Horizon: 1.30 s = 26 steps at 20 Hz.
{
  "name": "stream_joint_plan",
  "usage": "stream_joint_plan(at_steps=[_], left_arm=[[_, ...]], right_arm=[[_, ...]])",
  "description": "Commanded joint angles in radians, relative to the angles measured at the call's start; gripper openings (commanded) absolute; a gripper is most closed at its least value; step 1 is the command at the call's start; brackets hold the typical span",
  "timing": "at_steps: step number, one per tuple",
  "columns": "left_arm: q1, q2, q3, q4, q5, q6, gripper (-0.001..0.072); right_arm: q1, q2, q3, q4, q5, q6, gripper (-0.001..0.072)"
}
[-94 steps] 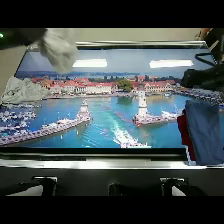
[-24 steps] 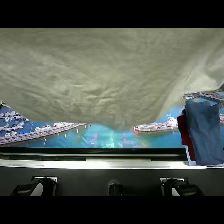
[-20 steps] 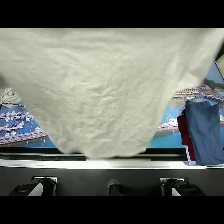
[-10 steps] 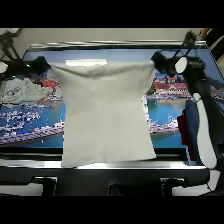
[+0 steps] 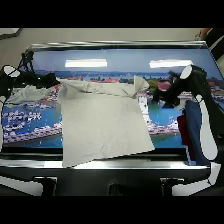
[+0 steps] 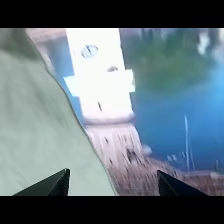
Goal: Fold the shirts.
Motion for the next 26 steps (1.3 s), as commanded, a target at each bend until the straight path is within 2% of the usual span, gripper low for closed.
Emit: stream_joint_plan(at_steps=[1, 2, 3, 4, 7, 9, 10, 11, 12, 13, 15, 16, 18, 20, 21, 23, 24, 25, 26], left_arm=[[0.009, -0.005, 0.000, -0.001, -0.055, 0.028, 0.0032], [0.009, -0.005, 0.000, -0.001, -0.068, 0.028, 0.0032], [0.010, -0.005, 0.000, -0.001, -0.080, 0.028, 0.0032], [0.010, -0.005, 0.000, -0.001, -0.092, 0.028, 0.0032], [0.010, -0.005, 0.000, -0.002, -0.114, 0.028, 0.0032], [0.010, -0.005, 0.000, -0.002, -0.121, 0.028, 0.0032], [0.010, -0.005, 0.000, -0.002, -0.123, 0.028, 0.0032], [0.010, -0.005, 0.000, -0.002, -0.124, 0.028, 0.0032], [0.012, -0.005, 0.000, -0.002, -0.127, 0.028, 0.0032], [0.018, -0.004, 0.000, -0.001, -0.133, 0.028, 0.0032], [0.034, 0.002, 0.000, 0.002, -0.158, 0.028, 0.0032], [0.045, 0.004, 0.000, 0.001, -0.179, 0.027, 0.0032], [0.061, 0.003, 0.000, 0.002, -0.275, 0.028, 0.0032], [0.062, -0.005, -0.010, 0.002, -0.386, 0.028, 0.0032], [0.059, -0.005, -0.031, 0.002, -0.402, 0.027, 0.0032], [0.049, -0.006, -0.090, 0.001, -0.402, 0.027, 0.0032], [0.045, -0.006, -0.120, 0.001, -0.404, 0.027, 0.0032], [0.042, -0.006, -0.146, 0.002, -0.417, 0.028, 0.0032], [0.040, -0.006, -0.166, 0.002, -0.428, 0.028, 0.0032]], right_arm=[[-0.035, 0.057, -0.285, 0.045, 0.231, -0.094, 0.0616], [-0.019, 0.081, -0.389, 0.074, 0.172, -0.109, 0.0628], [-0.005, 0.095, -0.481, 0.105, 0.105, -0.132, 0.0678], [0.000, 0.097, -0.543, 0.119, 0.045, -0.131, 0.0684], [0.000, 0.096, -0.615, 0.228, -0.079, -0.114, 0.0674], [0.000, 0.096, -0.615, 0.265, -0.148, -0.063, 0.0645], [0.000, 0.096, -0.615, 0.293, -0.179, -0.063, 0.0427], [0.000, 0.096, -0.612, 0.314, -0.215, -0.064, 0.0080], [-0.003, 0.098, -0.592, 0.334, -0.224, -0.078, 0.0049], [-0.003, 0.101, -0.541, 0.319, -0.233, -0.119, 0.0047], [-0.003, 0.108, -0.354, 0.203, -0.285, -0.113, 0.0048], [-0.003, 0.109, -0.232, 0.109, -0.355, -0.066, 0.0048], [-0.003, 0.109, -0.029, -0.074, -0.579, 0.108, 0.0048], [-0.002, 0.106, 0.034, -0.103, -0.793, 0.219, 0.0048], [-0.002, 0.091, 0.034, -0.101, -0.805, 0.264, 0.0049], [-0.002, 0.028, 0.034, -0.068, -0.652, 0.296, 0.0054], [-0.002, 0.001, 0.034, -0.043, -0.552, 0.293, 0.0210], [-0.003, -0.005, 0.034, -0.027, -0.462, 0.267, 0.0478], [-0.003, 0.006, 0.034, -0.008, -0.369, 0.171, 0.0589]])
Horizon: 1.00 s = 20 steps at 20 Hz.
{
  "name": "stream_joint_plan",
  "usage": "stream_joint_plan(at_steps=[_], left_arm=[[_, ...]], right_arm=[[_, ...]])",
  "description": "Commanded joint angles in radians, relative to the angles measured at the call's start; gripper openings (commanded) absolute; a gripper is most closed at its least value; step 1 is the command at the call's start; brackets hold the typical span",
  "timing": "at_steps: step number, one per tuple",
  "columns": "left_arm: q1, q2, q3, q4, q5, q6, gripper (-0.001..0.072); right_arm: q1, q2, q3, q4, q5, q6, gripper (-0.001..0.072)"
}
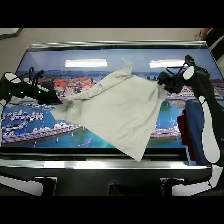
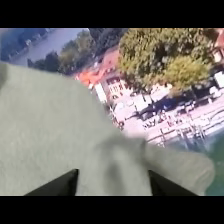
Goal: Fold the shirts.
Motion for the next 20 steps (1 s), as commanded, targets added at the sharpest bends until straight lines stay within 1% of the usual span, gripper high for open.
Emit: stream_joint_plan(at_steps=[1, 2, 3, 4, 5, 8, 10, 12, 15, 19, 20], left_arm=[[-0.005, -0.001, -0.072, 0.000, -0.053, 0.006, 0.0032], [-0.004, -0.001, -0.079, 0.000, -0.053, 0.022, 0.0032], [-0.004, -0.001, -0.079, 0.000, -0.051, 0.027, 0.0032], [-0.003, -0.001, -0.079, -0.001, -0.049, 0.027, 0.0032], [-0.003, -0.001, -0.079, -0.001, -0.049, 0.026, 0.0032], [-0.005, 0.000, -0.079, -0.008, -0.049, 0.027, 0.0032], [-0.004, 0.000, -0.079, -0.008, -0.049, 0.027, 0.0032], [-0.005, 0.000, -0.079, -0.009, -0.052, 0.026, 0.0032], [-0.005, 0.000, -0.079, -0.011, -0.054, 0.026, 0.0033], [-0.004, 0.000, -0.079, -0.011, -0.076, 0.026, 0.0032], [-0.005, 0.000, -0.079, -0.011, -0.079, 0.026, 0.0032]], right_arm=[[0.000, -0.008, 0.024, 0.042, 0.290, -0.148, 0.0607], [0.000, 0.005, 0.023, 0.055, 0.435, -0.218, 0.0609], [0.001, 0.013, 0.003, 0.060, 0.583, -0.262, 0.0608], [0.010, 0.037, -0.074, 0.074, 0.683, -0.290, 0.0607], [0.020, 0.080, -0.193, 0.091, 0.695, -0.292, 0.0607], [0.042, 0.263, -0.628, 0.179, 0.558, -0.277, 0.0608], [0.053, 0.370, -0.829, 0.267, 0.457, -0.271, 0.0607], [0.081, 0.446, -0.962, 0.286, 0.395, -0.249, 0.0607], [0.147, 0.463, -1.055, 0.315, 0.329, -0.238, 0.0607], [0.245, 0.462, -1.068, 0.393, 0.142, -0.164, 0.0604], [0.264, 0.462, -1.067, 0.417, 0.099, -0.155, 0.0477]])
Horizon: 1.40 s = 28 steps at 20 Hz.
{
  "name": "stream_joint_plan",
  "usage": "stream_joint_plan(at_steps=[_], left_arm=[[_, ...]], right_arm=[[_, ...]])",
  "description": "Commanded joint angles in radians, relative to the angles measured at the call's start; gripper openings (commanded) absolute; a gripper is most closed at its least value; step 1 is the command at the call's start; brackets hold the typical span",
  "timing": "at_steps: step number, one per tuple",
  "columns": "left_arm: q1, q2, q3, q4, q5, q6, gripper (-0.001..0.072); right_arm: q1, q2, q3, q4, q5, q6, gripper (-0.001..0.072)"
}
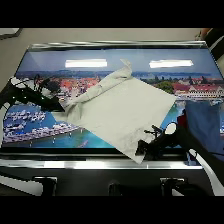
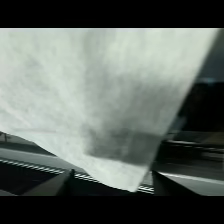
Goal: Fold the shirts.
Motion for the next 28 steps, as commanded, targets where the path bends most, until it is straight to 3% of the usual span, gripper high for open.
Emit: stream_joint_plan(at_steps=[1, 2, 4, 5, 9, 11, 13, 15, 17, 22, 24, 28], left_arm=[[0.000, 0.000, 0.000, 0.000, -0.016, 0.000, 0.0032], [0.000, 0.000, 0.000, 0.000, -0.019, -0.010, 0.0032], [0.001, 0.020, 0.002, -0.003, -0.025, -0.019, 0.0031], [0.001, 0.051, 0.017, -0.018, -0.010, -0.016, 0.0031], [0.023, 0.309, 0.203, -0.236, 0.220, -0.003, 0.0031], [0.029, 0.481, 0.333, -0.267, 0.393, -0.008, 0.0031], [0.030, 0.657, 0.419, -0.199, 0.566, -0.014, 0.0031], [0.030, 0.815, 0.431, -0.041, 0.690, -0.131, 0.0031], [0.030, 0.934, 0.431, 0.084, 0.725, -0.247, 0.0031], [0.030, 0.996, 0.432, 0.118, 0.776, -0.254, 0.0030], [0.030, 0.959, 0.431, 0.157, 0.745, -0.255, 0.0029], [0.029, 0.790, 0.352, 0.186, 0.537, -0.255, 0.0030]], right_arm=[[0.065, 0.010, -0.028, 0.095, -0.201, 0.042, 0.0224], [0.064, 0.010, -0.019, 0.108, -0.210, 0.042, 0.0054], [0.063, 0.023, 0.066, 0.038, -0.177, -0.023, 0.0048], [0.063, 0.045, 0.152, -0.073, -0.147, -0.026, 0.0048], [0.063, 0.183, 0.697, -0.743, -0.143, 0.078, 0.0048], [0.063, 0.225, 1.013, -0.933, -0.215, 0.110, 0.0048], [0.063, 0.245, 1.293, -0.962, -0.217, 0.110, 0.0048], [0.065, 0.263, 1.479, -0.945, -0.172, 0.110, 0.0048], [0.065, 0.305, 1.527, -0.939, -0.151, 0.110, 0.0048], [0.065, 0.338, 1.525, -0.937, -0.051, 0.132, 0.0048], [0.065, 0.302, 1.521, -0.940, 0.011, 0.138, 0.0048], [0.064, 0.115, 1.358, -0.904, 0.217, 0.192, 0.0048]])
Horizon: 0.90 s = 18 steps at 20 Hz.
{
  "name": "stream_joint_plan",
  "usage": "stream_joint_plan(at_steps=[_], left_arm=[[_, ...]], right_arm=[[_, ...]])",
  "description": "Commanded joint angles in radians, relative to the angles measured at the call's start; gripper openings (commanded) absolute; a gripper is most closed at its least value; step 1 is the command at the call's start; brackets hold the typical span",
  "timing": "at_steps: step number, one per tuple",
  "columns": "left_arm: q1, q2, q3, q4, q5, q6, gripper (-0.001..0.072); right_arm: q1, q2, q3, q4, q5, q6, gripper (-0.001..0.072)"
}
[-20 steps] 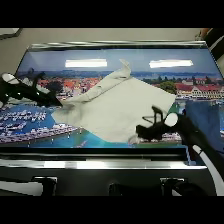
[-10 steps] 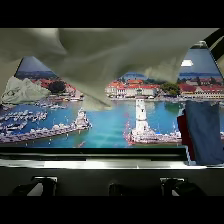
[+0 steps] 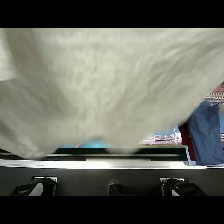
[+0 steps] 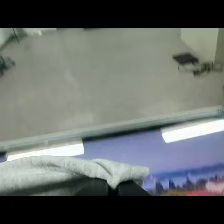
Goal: Fold the shirts.
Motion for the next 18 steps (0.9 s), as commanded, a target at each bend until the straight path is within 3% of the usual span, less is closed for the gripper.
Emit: stream_joint_plan(at_steps=[1, 5, 9, 12, 16, 17, 18], left_arm=[[-0.007, -0.142, -0.110, 0.038, -0.148, -0.005, 0.0030], [-0.050, -0.387, -0.404, 0.037, -0.060, 0.046, 0.0031], [-0.104, -0.649, -0.437, 0.020, 0.062, 0.091, 0.0031], [-0.129, -0.757, -0.437, -0.090, 0.161, 0.090, 0.0032], [-0.139, -0.822, -0.436, -0.201, 0.110, 0.090, 0.0044], [-0.127, -0.820, -0.423, -0.195, 0.054, 0.091, 0.0162], [-0.098, -0.819, -0.388, -0.186, -0.051, 0.091, 0.0419]], right_arm=[[-0.001, -0.172, -0.158, 0.058, 0.141, 0.029, 0.0048], [-0.109, -0.463, -0.332, 0.313, -0.062, 0.096, 0.0048], [-0.213, -0.646, -0.331, 0.605, -0.296, 0.103, 0.0050], [-0.211, -0.729, -0.331, 0.618, -0.365, 0.104, 0.0050], [-0.212, -0.793, -0.330, 0.639, -0.365, 0.104, 0.0065], [-0.221, -0.787, -0.321, 0.639, -0.351, 0.101, 0.0207], [-0.239, -0.771, -0.301, 0.659, -0.297, 0.055, 0.0419]])
